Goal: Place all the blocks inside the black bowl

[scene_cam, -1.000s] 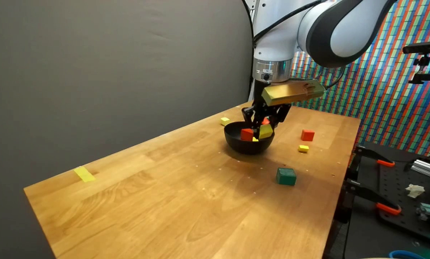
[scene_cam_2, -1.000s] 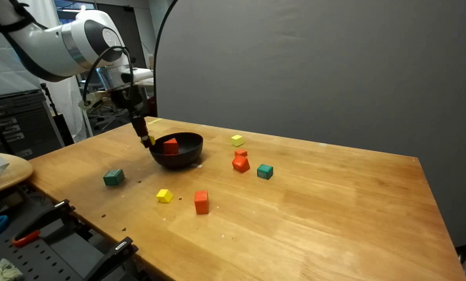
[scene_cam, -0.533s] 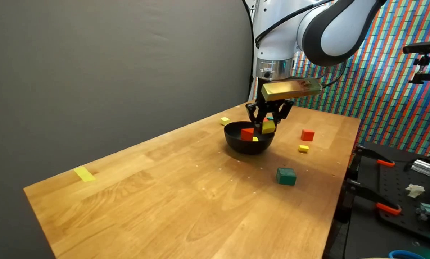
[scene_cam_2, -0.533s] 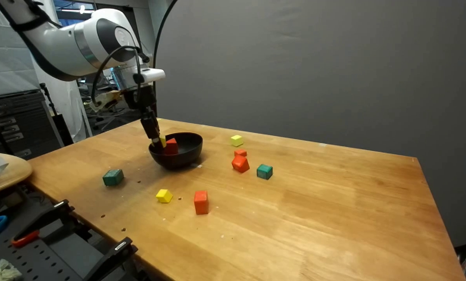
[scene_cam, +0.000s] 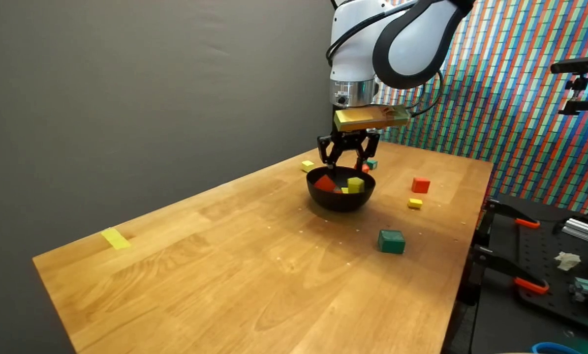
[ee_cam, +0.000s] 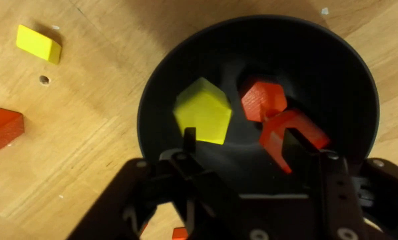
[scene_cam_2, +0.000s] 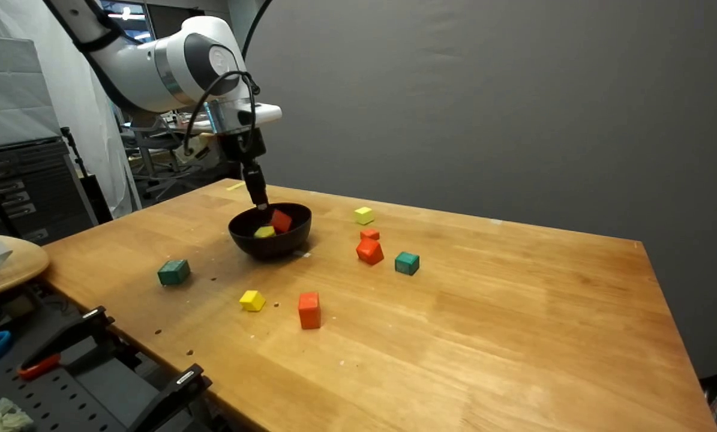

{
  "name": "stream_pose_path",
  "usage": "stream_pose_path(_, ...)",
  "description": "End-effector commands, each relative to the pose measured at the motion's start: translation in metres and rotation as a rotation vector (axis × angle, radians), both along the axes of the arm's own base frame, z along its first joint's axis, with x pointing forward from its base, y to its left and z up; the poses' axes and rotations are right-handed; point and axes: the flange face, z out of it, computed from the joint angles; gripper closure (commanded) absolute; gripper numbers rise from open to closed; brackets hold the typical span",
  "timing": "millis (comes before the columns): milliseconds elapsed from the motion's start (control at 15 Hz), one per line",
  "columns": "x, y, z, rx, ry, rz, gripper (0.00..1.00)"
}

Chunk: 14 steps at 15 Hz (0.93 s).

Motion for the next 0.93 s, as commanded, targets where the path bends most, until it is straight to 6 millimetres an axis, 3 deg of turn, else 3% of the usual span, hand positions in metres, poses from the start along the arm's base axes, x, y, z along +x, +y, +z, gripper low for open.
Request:
stream_pose_path(0,0.002,0.009,0.012,0.011,0.008,0.040,0.01)
stream_pose_path(133,-0.012,0.022,0.020,0.049,0.012,0.109,0.00)
stream_pose_path(400,-0.066,0.066,0.030,0.085,0.106,0.266,0.00)
stream_pose_path(467,-0.036,0.057,0.013,0.075,0.081,0.208,0.00)
stream_pose_path(600,-0.046,0.065,0.015,0.076,0.088,0.223,0.00)
stream_pose_path(867,-0.041,0.056,0.009,0.073,0.096,0.202,0.00)
